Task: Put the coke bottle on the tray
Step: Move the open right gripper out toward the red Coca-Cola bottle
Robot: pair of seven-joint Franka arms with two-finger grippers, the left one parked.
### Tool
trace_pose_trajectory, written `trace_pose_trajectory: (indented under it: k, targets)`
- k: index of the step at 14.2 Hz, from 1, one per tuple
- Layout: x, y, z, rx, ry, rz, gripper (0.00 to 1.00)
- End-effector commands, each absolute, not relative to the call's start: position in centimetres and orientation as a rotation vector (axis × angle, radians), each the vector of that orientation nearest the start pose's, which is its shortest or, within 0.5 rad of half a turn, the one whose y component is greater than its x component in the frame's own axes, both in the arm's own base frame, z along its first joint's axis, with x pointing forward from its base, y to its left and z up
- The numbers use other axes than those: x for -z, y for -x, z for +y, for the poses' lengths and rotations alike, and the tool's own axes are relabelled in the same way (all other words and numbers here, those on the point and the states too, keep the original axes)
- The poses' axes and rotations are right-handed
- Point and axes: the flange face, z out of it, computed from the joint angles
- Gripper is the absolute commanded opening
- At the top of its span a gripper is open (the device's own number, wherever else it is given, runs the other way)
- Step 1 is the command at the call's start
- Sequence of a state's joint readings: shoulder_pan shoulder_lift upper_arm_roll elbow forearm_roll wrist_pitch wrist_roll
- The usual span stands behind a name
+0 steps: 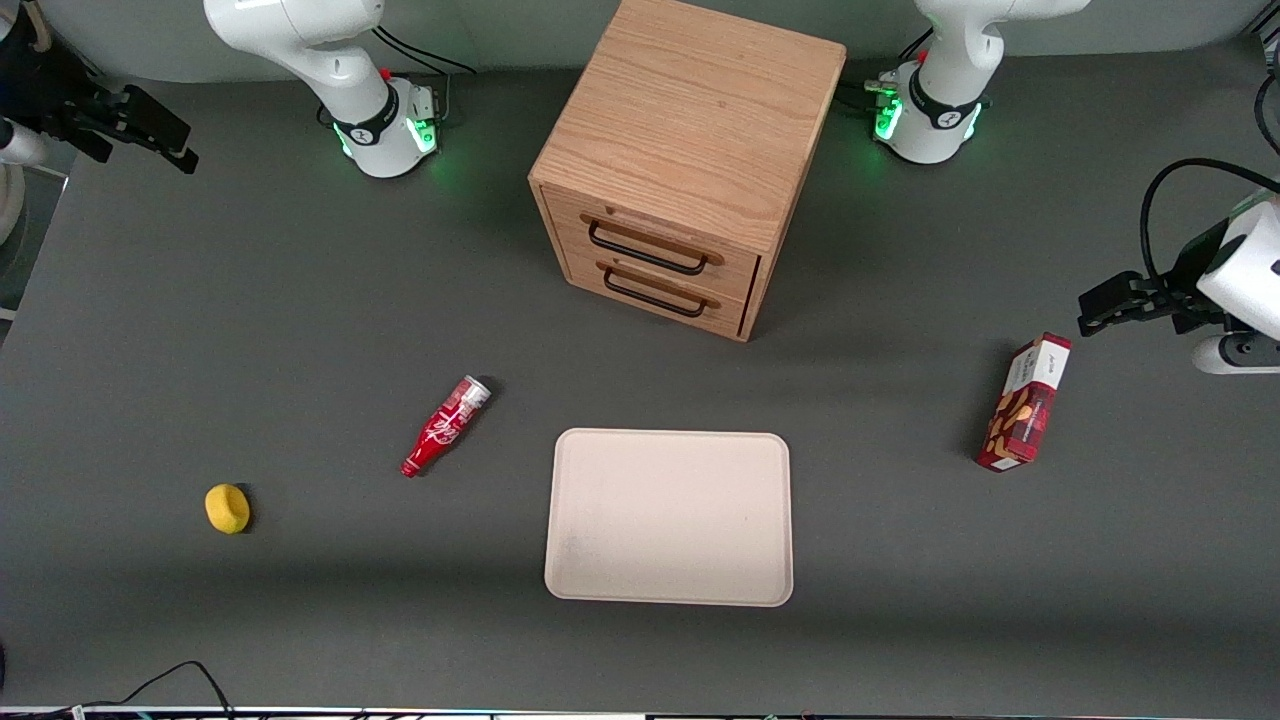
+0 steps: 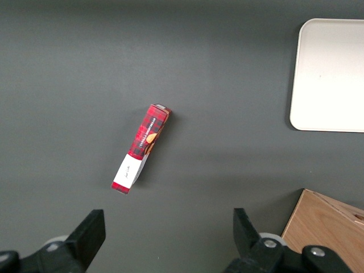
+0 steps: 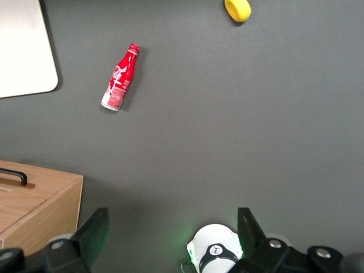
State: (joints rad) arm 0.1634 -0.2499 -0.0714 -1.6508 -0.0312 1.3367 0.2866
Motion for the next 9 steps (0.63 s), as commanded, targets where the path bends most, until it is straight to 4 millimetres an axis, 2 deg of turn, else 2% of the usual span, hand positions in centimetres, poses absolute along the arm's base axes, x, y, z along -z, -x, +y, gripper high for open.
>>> trace_pose_trajectory:
  k: [1,5,7,9]
  targets:
    - [-70.1,-45.2,2.7,-0.075,3.153,0.363,1.0]
    - [-69.6,-45.4,2.8,-0.092,3.161,0.312,1.0]
    - [-69.1,-45.0,2.9,-0.164,3.169,0.223,1.0]
    - [-68.9,-44.5,3.5,-0.206,3.186,0.219,1.0]
